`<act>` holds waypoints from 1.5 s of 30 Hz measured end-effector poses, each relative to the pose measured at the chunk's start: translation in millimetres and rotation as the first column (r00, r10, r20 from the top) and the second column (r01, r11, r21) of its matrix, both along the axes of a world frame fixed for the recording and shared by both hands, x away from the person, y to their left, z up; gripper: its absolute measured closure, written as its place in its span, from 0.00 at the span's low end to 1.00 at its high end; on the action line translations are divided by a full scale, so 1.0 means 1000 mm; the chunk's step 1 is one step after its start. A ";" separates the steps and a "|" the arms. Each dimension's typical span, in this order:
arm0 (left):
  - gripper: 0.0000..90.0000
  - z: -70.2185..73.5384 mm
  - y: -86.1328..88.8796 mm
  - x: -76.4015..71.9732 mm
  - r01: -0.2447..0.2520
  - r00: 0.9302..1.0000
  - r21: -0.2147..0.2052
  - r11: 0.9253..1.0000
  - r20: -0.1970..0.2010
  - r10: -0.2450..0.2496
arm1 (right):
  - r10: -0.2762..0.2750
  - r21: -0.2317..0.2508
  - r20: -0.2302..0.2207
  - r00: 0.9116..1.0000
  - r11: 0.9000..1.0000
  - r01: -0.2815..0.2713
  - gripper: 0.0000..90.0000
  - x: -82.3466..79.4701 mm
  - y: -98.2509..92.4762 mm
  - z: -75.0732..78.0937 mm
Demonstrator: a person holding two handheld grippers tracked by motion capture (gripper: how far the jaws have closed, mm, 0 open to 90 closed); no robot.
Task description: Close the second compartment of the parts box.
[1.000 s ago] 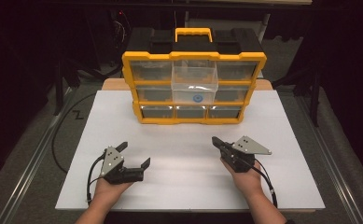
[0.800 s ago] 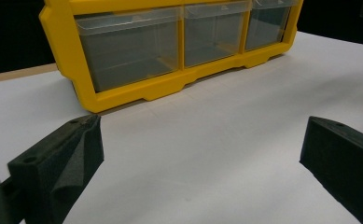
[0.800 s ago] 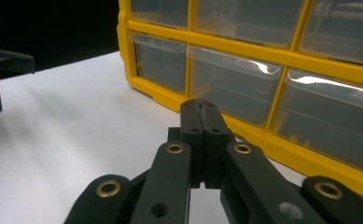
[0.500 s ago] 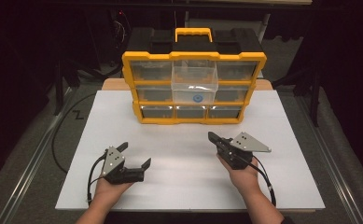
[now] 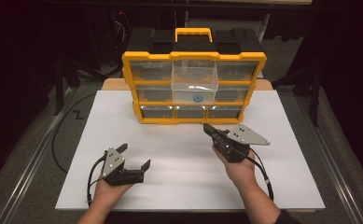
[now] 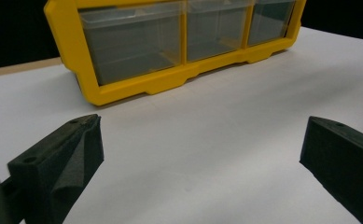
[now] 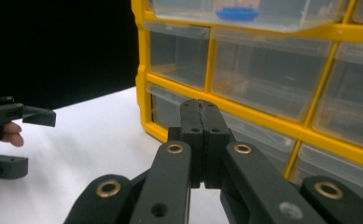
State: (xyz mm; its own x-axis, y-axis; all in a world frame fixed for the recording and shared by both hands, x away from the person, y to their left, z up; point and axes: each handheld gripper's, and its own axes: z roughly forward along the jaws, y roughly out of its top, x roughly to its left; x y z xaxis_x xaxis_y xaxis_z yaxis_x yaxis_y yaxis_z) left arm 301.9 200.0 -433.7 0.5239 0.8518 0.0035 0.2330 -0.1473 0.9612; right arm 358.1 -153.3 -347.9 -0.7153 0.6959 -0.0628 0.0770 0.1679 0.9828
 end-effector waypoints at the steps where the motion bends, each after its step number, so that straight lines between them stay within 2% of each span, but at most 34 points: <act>1: 0.00 0.001 0.000 -0.001 0.003 1.000 -0.002 1.000 0.008 -0.003 | 0.001 0.000 0.001 1.000 1.000 -0.001 1.00 0.000 0.001 0.001; 5: 0.00 0.001 0.001 -0.003 0.006 1.000 -0.015 1.000 0.011 -0.006 | 0.009 -0.006 0.011 1.000 1.000 -0.009 1.00 0.001 0.006 0.004; 7: 0.00 0.001 0.000 -0.002 0.011 1.000 -0.008 1.000 0.010 -0.011 | 0.011 -0.004 0.013 1.000 1.000 -0.010 1.00 0.002 0.008 0.007; 13: 0.00 0.001 -0.001 -0.004 0.023 0.999 -0.005 1.000 0.022 -0.023 | 0.006 0.005 0.054 0.999 1.000 -0.006 1.00 0.007 0.011 0.022; 20: 0.00 0.002 0.000 -0.005 0.025 0.999 -0.004 1.000 0.023 -0.025 | -0.002 0.010 0.078 0.997 1.000 0.001 1.00 0.014 0.016 0.041; 45: 0.00 0.002 -0.001 -0.005 0.042 0.999 -0.004 0.999 0.031 -0.042 | -0.036 0.003 0.126 0.991 0.999 0.036 1.00 0.022 0.026 0.078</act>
